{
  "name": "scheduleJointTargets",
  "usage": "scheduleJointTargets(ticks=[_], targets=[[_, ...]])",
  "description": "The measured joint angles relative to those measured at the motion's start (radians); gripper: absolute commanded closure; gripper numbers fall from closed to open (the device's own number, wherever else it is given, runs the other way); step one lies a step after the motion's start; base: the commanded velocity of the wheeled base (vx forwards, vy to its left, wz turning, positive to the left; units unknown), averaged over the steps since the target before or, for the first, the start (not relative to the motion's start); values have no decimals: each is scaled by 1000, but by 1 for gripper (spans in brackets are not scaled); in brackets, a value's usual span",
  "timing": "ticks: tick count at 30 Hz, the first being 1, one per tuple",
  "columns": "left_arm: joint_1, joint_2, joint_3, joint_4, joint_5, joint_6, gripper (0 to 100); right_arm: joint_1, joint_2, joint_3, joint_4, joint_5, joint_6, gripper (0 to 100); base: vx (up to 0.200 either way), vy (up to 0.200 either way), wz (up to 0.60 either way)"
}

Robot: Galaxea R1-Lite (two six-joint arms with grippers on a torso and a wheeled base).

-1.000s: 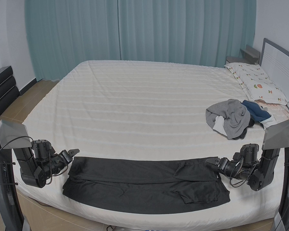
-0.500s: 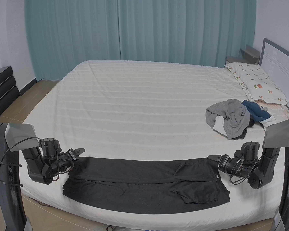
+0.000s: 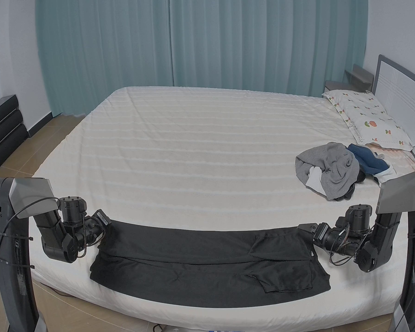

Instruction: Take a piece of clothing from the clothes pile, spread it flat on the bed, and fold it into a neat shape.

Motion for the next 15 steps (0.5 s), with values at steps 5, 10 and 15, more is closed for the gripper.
scheduleJointTargets(ticks=[5, 10, 15], targets=[[5, 3, -24, 1, 12, -37, 100, -4, 1, -5, 0, -3, 0, 0, 0, 0, 0], [6, 8, -30, 2, 11, -38, 100, -4, 2, -6, 0, -3, 0, 0, 0, 0, 0], [6, 14, -41, 2, 11, -39, 0, -4, 2, -7, 0, -2, 1, 0, 0, 0, 0]])
